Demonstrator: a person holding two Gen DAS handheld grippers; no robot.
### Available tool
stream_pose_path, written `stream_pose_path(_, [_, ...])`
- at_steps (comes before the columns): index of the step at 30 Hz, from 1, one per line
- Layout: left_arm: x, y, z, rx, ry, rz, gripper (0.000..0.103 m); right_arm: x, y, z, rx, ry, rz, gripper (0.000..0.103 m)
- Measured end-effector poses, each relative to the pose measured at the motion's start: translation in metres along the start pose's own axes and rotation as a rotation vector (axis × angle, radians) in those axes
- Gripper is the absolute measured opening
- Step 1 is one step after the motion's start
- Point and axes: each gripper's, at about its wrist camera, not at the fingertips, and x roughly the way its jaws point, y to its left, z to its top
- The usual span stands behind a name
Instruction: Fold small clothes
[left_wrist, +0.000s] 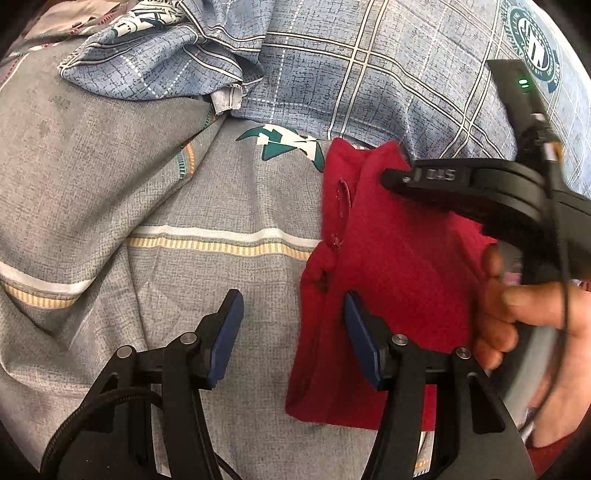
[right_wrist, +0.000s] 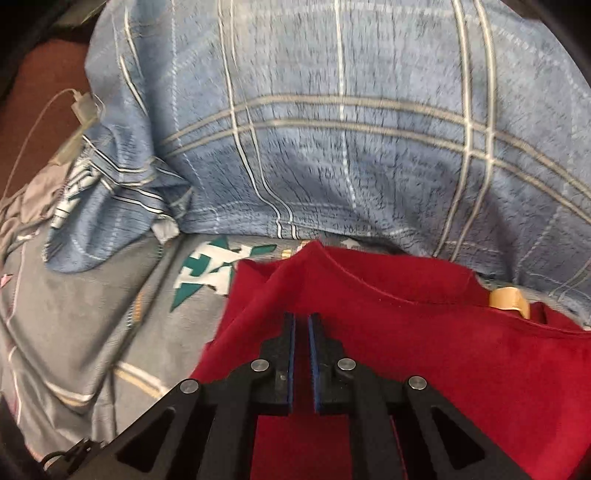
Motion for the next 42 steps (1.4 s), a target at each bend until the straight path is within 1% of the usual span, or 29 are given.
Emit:
stream_pose_path(4, [0.001, 0.002, 0.002, -0.008, 0.0, -0.006, 0.058, 0.011, 0.002, 0.003, 0.017, -0.038, 0.014, 0.006])
stream_pose_path(6, [0.002, 0.003, 0.003, -0.013, -0.002, 0.0, 0.065, 0.018, 0.004, 0.001, 0.013, -0.064, 0.019, 0.006])
stream_pose_path(9, [0.002, 0.003, 0.003, -0.016, -0.004, 0.004, 0.065, 0.017, 0.006, -0.002, 0.003, -0.084, 0.016, 0.006])
stream_pose_path(12, [0.002, 0.002, 0.002, -0.009, -0.009, 0.011, 0.065, 0.017, 0.004, -0.003, 0.019, -0.082, 0.039, 0.008])
stream_pose_path(14, [0.002, 0.002, 0.002, -0.01, -0.007, 0.009, 0.065, 0.011, 0.003, -0.002, 0.021, -0.073, 0.044, 0.016])
stream_pose_path(16, [0.003, 0.003, 0.003, -0.012, -0.005, 0.009, 0.066, 0.001, 0.003, -0.004, 0.02, -0.083, 0.043, 0.041])
stream_pose_path(17, [0.003, 0.003, 0.003, -0.011, -0.004, 0.011, 0.066, -0.003, 0.004, -0.005, 0.022, -0.089, 0.048, 0.048])
stream_pose_path(18, [0.003, 0.003, 0.003, -0.01, -0.005, 0.012, 0.066, -0.007, 0.005, -0.008, 0.025, -0.094, 0.062, 0.06])
stream_pose_path(19, [0.003, 0.003, 0.003, -0.01, -0.004, 0.013, 0.066, -0.007, 0.006, -0.01, 0.024, -0.093, 0.074, 0.065])
stream_pose_path(20, [0.003, 0.003, 0.002, -0.011, -0.005, 0.014, 0.067, -0.006, 0.008, -0.013, 0.012, -0.083, 0.071, 0.065])
stream_pose_path(21, [0.004, 0.004, 0.003, -0.011, -0.004, 0.015, 0.068, -0.001, 0.011, -0.015, -0.013, -0.069, 0.041, 0.065])
stream_pose_path(23, [0.004, 0.004, 0.003, -0.01, -0.005, 0.016, 0.068, 0.003, 0.019, -0.019, -0.057, -0.078, 0.007, 0.07])
stream_pose_path(25, [0.004, 0.005, 0.002, -0.009, -0.005, 0.018, 0.069, 0.004, 0.023, -0.018, -0.079, -0.07, -0.003, 0.077])
stream_pose_path(27, [0.004, 0.004, 0.002, -0.004, -0.006, 0.023, 0.07, 0.007, 0.026, -0.019, -0.093, -0.067, 0.006, 0.08])
stream_pose_path(30, [0.005, 0.005, 0.002, -0.004, -0.004, 0.02, 0.07, 0.008, 0.027, -0.02, -0.095, -0.074, 0.012, 0.081])
stream_pose_path(35, [0.003, 0.018, 0.004, -0.048, 0.021, -0.045, 0.07, 0.006, 0.02, -0.018, -0.065, -0.07, 0.05, 0.081])
stream_pose_path(38, [0.003, 0.023, 0.005, -0.068, 0.03, -0.067, 0.07, 0.0, 0.017, -0.012, -0.017, -0.025, 0.053, 0.081])
stream_pose_path(42, [0.001, 0.021, 0.003, -0.058, 0.022, -0.062, 0.071, -0.002, 0.023, -0.002, 0.009, 0.046, 0.018, 0.081])
